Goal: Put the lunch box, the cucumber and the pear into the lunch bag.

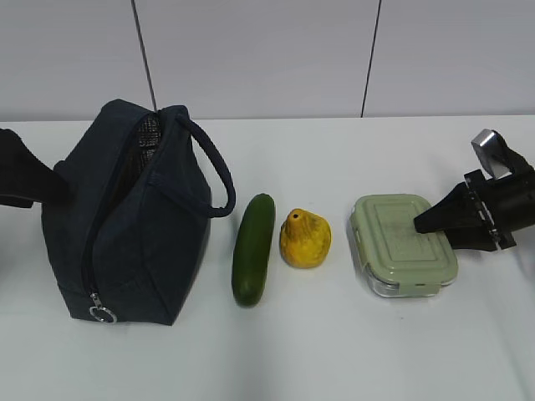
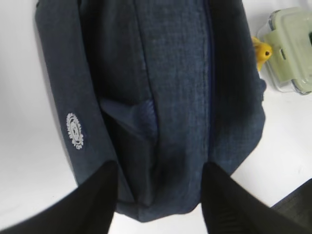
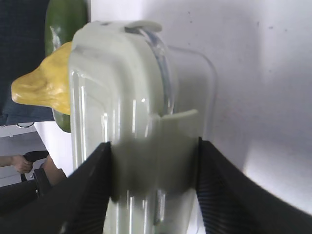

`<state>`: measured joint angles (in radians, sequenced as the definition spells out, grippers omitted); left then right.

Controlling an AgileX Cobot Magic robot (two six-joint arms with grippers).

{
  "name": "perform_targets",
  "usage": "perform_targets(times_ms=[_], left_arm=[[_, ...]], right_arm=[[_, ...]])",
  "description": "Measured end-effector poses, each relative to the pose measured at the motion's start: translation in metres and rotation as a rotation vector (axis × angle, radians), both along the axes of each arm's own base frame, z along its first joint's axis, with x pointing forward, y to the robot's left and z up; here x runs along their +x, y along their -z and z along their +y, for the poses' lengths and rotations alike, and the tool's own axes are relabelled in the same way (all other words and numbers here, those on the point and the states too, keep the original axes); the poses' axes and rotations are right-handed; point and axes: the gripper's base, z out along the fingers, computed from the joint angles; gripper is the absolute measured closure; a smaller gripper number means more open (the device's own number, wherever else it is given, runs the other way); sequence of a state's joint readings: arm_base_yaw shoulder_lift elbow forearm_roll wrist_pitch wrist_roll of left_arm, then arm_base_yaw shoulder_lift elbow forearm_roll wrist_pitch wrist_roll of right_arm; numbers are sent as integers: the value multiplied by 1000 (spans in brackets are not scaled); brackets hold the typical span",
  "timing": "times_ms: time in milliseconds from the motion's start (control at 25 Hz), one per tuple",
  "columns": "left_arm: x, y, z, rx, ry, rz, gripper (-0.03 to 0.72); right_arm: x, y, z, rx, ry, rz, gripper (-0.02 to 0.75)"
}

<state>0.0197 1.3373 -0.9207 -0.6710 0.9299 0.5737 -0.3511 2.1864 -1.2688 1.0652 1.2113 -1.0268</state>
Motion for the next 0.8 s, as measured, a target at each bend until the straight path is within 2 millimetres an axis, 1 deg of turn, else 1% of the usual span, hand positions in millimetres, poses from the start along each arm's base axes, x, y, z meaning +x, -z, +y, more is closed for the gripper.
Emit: perform_targets(times_ms=[160,280,400,680,760,800], left_arm=[[5,8,-8,7,29,12,366],[7,9,-13,15,41,0,403],[7,10,-13,32,44,-11,443],[7,11,-12,57,52,-15,460],[7,11,-12,58,52,-15,497],[7,11,-12,58,54,-14,534]], right_arm=[[0,0,0,1,-1,0,344],[0,0,0,1,-1,0,344],[0,0,0,1,-1,0,344],[0,0,0,1,-1,0,344],[0,0,0,1,-1,0,344],[0,0,0,1,-1,0,344]])
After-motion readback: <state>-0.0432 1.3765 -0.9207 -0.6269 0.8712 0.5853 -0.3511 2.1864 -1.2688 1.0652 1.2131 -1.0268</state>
